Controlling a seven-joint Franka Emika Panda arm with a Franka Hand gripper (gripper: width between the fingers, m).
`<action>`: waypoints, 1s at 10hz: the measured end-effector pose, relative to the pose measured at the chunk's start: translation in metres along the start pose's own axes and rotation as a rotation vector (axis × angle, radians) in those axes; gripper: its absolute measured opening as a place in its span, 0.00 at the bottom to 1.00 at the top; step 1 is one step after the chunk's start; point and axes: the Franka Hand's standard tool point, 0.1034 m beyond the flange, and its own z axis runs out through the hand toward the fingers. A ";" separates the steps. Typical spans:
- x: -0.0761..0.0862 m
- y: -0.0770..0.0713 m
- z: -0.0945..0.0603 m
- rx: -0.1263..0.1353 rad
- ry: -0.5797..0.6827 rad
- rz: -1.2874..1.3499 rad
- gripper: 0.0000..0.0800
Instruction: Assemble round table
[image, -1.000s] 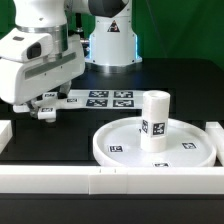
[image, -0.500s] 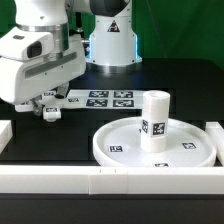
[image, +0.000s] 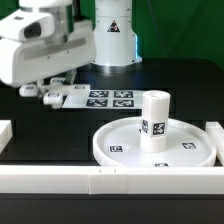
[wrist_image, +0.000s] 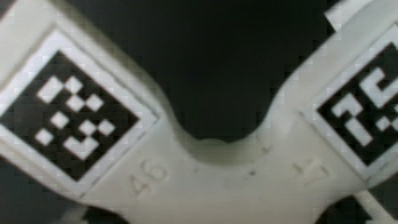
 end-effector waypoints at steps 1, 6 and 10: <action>0.026 -0.013 -0.022 0.011 -0.010 0.043 0.56; 0.118 0.001 -0.062 -0.012 0.012 0.165 0.56; 0.120 -0.005 -0.065 0.014 -0.014 0.153 0.56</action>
Offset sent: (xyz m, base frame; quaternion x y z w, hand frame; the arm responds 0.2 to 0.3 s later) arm 0.0870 0.0450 0.0368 0.0006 -0.0198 0.0892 0.9958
